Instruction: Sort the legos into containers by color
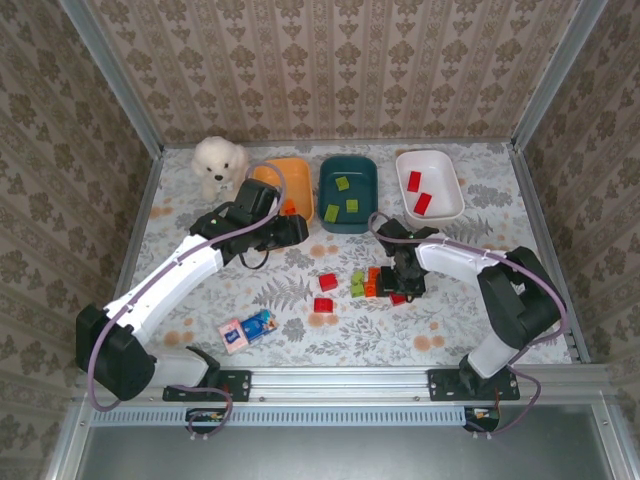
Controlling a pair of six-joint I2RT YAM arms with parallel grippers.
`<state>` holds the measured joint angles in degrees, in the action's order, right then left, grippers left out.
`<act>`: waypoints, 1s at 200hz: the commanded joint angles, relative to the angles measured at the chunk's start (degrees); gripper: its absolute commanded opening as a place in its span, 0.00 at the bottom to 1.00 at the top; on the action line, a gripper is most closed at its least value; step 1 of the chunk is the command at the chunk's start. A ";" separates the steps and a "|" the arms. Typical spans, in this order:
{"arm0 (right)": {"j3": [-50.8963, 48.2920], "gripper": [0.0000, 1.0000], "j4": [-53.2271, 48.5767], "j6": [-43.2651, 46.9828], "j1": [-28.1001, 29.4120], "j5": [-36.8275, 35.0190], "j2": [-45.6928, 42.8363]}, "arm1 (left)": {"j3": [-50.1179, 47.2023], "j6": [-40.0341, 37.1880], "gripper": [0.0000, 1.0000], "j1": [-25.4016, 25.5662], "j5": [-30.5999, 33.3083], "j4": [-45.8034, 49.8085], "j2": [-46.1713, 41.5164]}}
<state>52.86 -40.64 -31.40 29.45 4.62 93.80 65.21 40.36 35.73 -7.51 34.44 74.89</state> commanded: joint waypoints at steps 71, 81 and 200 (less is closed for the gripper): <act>2.16 0.31 -6.88 0.30 4.62 -4.53 -5.43 | 0.52 0.73 0.58 2.15 1.53 0.66 0.17; 2.91 0.30 -9.85 -0.47 4.82 -4.29 -9.12 | 0.53 0.69 0.58 2.62 1.44 0.81 -0.09; 42.59 0.26 -15.85 9.43 -19.52 -15.13 8.01 | 3.75 -1.55 0.64 5.56 -5.20 -9.95 0.84</act>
<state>90.63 -55.90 -24.95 13.98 -5.45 94.08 65.87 40.29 40.84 -9.32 29.12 74.63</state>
